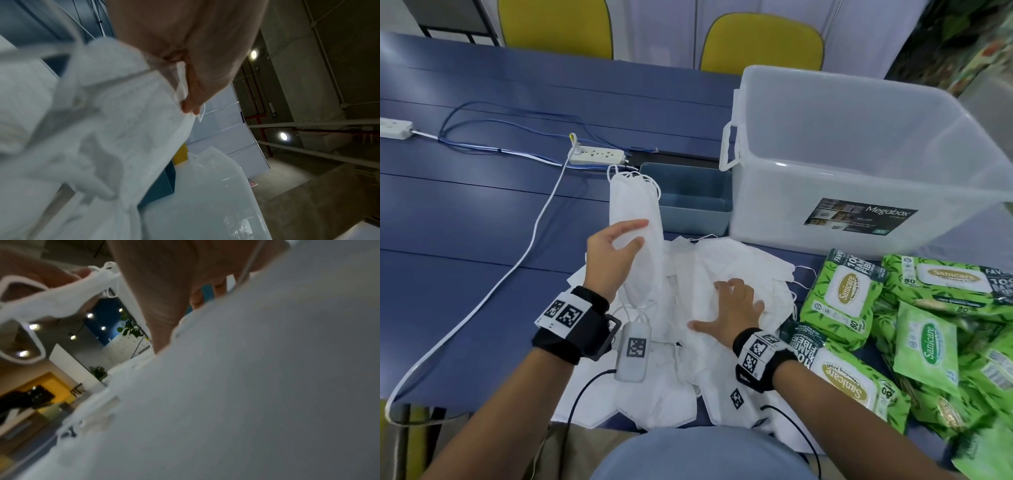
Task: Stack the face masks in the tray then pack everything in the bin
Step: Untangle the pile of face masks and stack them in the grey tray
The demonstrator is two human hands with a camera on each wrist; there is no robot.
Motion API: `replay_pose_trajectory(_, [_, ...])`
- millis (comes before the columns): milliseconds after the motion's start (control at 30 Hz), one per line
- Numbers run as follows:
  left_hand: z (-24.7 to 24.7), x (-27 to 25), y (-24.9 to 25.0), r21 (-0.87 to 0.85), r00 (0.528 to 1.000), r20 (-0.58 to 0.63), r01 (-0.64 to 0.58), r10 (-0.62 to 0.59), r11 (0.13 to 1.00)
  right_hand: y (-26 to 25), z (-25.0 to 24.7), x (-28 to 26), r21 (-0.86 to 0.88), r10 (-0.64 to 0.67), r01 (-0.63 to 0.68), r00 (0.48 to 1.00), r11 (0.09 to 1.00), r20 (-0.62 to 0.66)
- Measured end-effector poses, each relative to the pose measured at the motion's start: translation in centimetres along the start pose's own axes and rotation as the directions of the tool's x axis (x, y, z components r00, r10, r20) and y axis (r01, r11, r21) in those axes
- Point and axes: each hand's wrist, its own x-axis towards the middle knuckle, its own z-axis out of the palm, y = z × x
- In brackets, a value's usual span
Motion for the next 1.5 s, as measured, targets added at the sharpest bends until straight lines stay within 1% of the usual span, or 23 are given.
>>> replay_pose_trajectory(100, [0.2, -0.1, -0.1, 0.014, 0.999, 0.037, -0.008, 0.007, 1.0, -0.1, -0.5, 0.8, 0.075, -0.035, 0.04, 0.997, 0.996, -0.066])
replay_pose_trajectory(167, [0.2, 0.0, -0.3, 0.027, 0.998, 0.062, -0.01, 0.008, 1.0, 0.4, -1.2, 1.5, 0.156, -0.064, 0.078, 0.994, 0.985, -0.092])
replay_pose_trajectory(267, [0.2, 0.4, -0.5, 0.033, 0.996, 0.089, 0.0, -0.003, 0.999, 1.6, -3.1, 1.9, 0.355, -0.101, 0.135, 0.989, 0.925, -0.112])
replay_pose_trajectory(333, [0.4, 0.6, -0.7, 0.034, 0.995, 0.096, 0.014, -0.017, 0.999, 2.3, -4.5, 1.9, 0.465, -0.105, 0.171, 0.981, 0.869, -0.164])
replay_pose_trajectory(433, [1.0, 0.8, -0.9, 0.027, 0.994, 0.092, 0.063, -0.065, 0.998, 2.9, -6.4, 2.1, 0.631, -0.06, 0.224, 0.961, 0.742, -0.27])
replay_pose_trajectory(467, [1.3, 0.8, -0.9, 0.018, 0.992, 0.095, 0.079, -0.08, 0.997, 2.7, -7.2, 1.9, 0.69, -0.037, 0.24, 0.955, 0.683, -0.295])
replay_pose_trajectory(533, [2.0, 0.7, -0.7, -0.024, 0.986, 0.116, 0.121, -0.118, 0.992, 2.2, -8.5, 1.4, 0.801, -0.022, 0.294, 0.943, 0.521, -0.332])
replay_pose_trajectory(567, [2.4, 0.6, -0.6, -0.048, 0.981, 0.135, 0.147, -0.14, 0.988, 1.7, -9.1, 1.1, 0.833, -0.038, 0.331, 0.935, 0.444, -0.351])
replay_pose_trajectory(600, [2.8, 0.5, -0.4, -0.075, 0.973, 0.163, 0.18, -0.166, 0.981, 1.3, -9.7, 0.8, 0.837, -0.064, 0.378, 0.921, 0.397, -0.385])
replay_pose_trajectory(633, [3.1, 0.5, -0.3, -0.1, 0.961, 0.193, 0.221, -0.2, 0.97, 0.9, -10.0, 0.6, 0.818, -0.091, 0.433, 0.897, 0.378, -0.433])
replay_pose_trajectory(700, [3.5, 0.7, 0.1, -0.14, 0.932, 0.249, 0.305, -0.264, 0.942, 0.4, -10.4, 0.7, 0.748, -0.141, 0.533, 0.84, 0.395, -0.524])
replay_pose_trajectory(767, [3.6, 0.6, 0.8, -0.143, 0.913, 0.302, 0.329, -0.276, 0.933, -0.1, -10.6, 0.9, 0.708, -0.168, 0.584, 0.805, 0.397, -0.569])
replay_pose_trajectory(900, [3.8, -0.2, 2.9, -0.224, 0.87, 0.39, 0.408, -0.302, 0.885, -0.9, -10.8, 1.2, 0.717, -0.19, 0.617, 0.785, 0.325, -0.589])
replay_pose_trajectory(933, [3.9, -0.4, 3.1, -0.249, 0.868, 0.409, 0.403, -0.282, 0.88, -1.0, -10.8, 1.3, 0.72, -0.193, 0.62, 0.783, 0.312, -0.591])
replay_pose_trajectory(1000, [3.8, -0.8, 3.2, -0.281, 0.874, 0.442, 0.347, -0.201, 0.895, -1.5, -10.7, 1.3, 0.72, -0.205, 0.619, 0.785, 0.313, -0.585])
replay_pose_trajectory(1100, [3.7, -1.6, 3.2, -0.215, 0.872, 0.474, 0.248, -0.121, 0.945, -2.2, -10.5, 1.5, 0.701, -0.219, 0.622, 0.781, 0.349, -0.585])
replay_pose_trajectory(1167, [3.7, -2.0, 3.2, -0.181, 0.883, 0.457, 0.214, -0.111, 0.96, -2.5, -10.3, 1.6, 0.694, -0.234, 0.62, 0.783, 0.367, -0.576])
replay_pose_trajectory(1233, [3.4, -2.3, 3.3, -0.165, 0.905, 0.412, 0.185, -0.103, 0.969, -2.6, -10.2, 1.5, 0.69, -0.251, 0.61, 0.791, 0.39, -0.558])
replay_pose_trajectory(1333, [2.6, -1.9, 2.9, -0.116, 0.951, 0.308, 0.075, -0.036, 0.99, -2.4, -9.9, 1.0, 0.629, -0.276, 0.612, 0.786, 0.479, -0.554])
replay_pose_trajectory(1367, [2.1, -1.7, 2.6, -0.126, 0.958, 0.287, 0.039, -0.002, 0.991, -2.1, -9.7, 0.7, 0.621, -0.29, 0.604, 0.792, 0.499, -0.537])
replay_pose_trajectory(1433, [1.1, -1.5, 2.1, -0.193, 0.963, 0.27, 0.043, 0.011, 0.98, -1.0, -8.8, -0.3, 0.656, -0.302, 0.544, 0.838, 0.524, -0.454])
replay_pose_trajectory(1467, [0.6, -1.4, 1.9, -0.205, 0.964, 0.266, 0.045, 0.011, 0.978, -0.2, -8.3, -0.9, 0.67, -0.304, 0.494, 0.87, 0.554, -0.389])
replay_pose_trajectory(1500, [0.2, -1.4, 1.7, -0.189, 0.967, 0.254, 0.024, 0.025, 0.982, 0.8, -7.6, -1.4, 0.658, -0.307, 0.441, 0.897, 0.611, -0.317])
